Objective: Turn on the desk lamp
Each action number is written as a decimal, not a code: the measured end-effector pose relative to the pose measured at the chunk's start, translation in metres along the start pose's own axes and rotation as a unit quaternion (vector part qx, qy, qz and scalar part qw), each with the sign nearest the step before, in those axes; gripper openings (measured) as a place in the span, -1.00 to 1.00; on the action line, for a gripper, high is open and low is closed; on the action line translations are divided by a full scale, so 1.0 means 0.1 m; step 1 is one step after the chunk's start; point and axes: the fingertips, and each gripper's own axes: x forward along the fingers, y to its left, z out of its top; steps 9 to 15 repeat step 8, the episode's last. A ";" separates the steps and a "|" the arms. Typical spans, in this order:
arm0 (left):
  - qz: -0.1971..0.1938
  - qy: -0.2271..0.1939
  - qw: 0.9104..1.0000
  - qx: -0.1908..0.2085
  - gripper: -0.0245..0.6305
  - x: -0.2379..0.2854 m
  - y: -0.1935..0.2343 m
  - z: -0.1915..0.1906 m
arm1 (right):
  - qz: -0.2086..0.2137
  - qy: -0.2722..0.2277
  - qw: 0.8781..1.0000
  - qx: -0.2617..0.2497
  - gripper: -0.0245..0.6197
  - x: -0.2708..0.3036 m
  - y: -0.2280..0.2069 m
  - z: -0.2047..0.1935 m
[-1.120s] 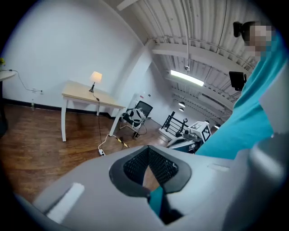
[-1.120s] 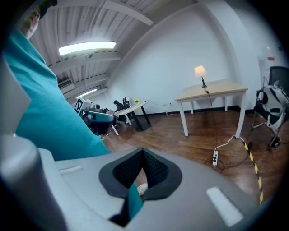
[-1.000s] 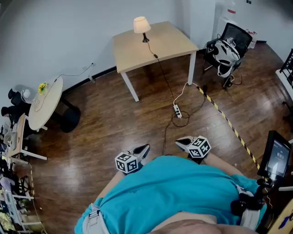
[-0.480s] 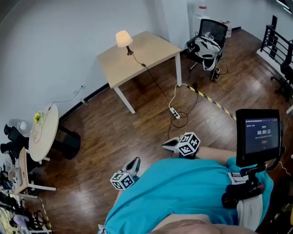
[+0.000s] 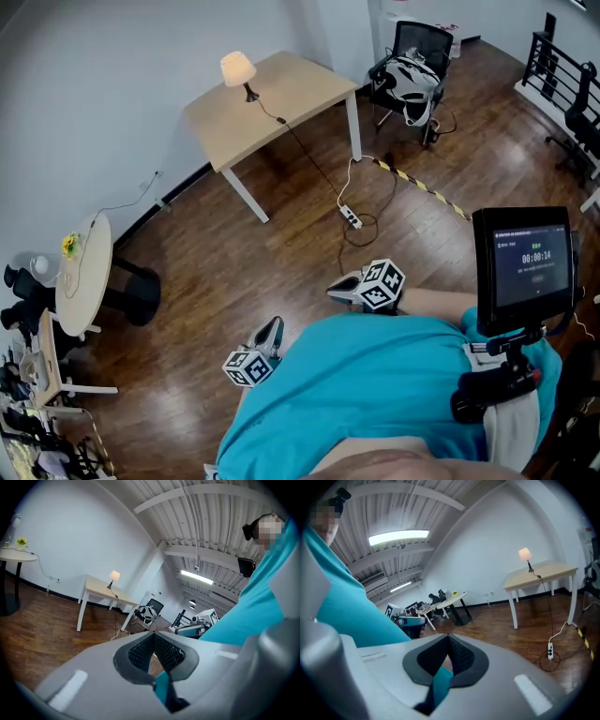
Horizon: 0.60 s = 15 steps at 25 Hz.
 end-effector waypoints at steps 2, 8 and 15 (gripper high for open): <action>0.000 0.001 1.000 -0.002 -0.84 0.00 0.04 0.00 | 0.000 0.001 1.000 0.002 -0.92 0.03 -0.02 -0.01; -0.002 0.000 1.000 -0.003 -0.84 0.03 0.18 -0.03 | -0.003 0.000 1.000 -0.006 -0.92 0.15 -0.12 -0.05; -0.002 0.000 1.000 -0.003 -0.84 0.03 0.18 -0.03 | -0.003 0.000 1.000 -0.006 -0.92 0.15 -0.12 -0.05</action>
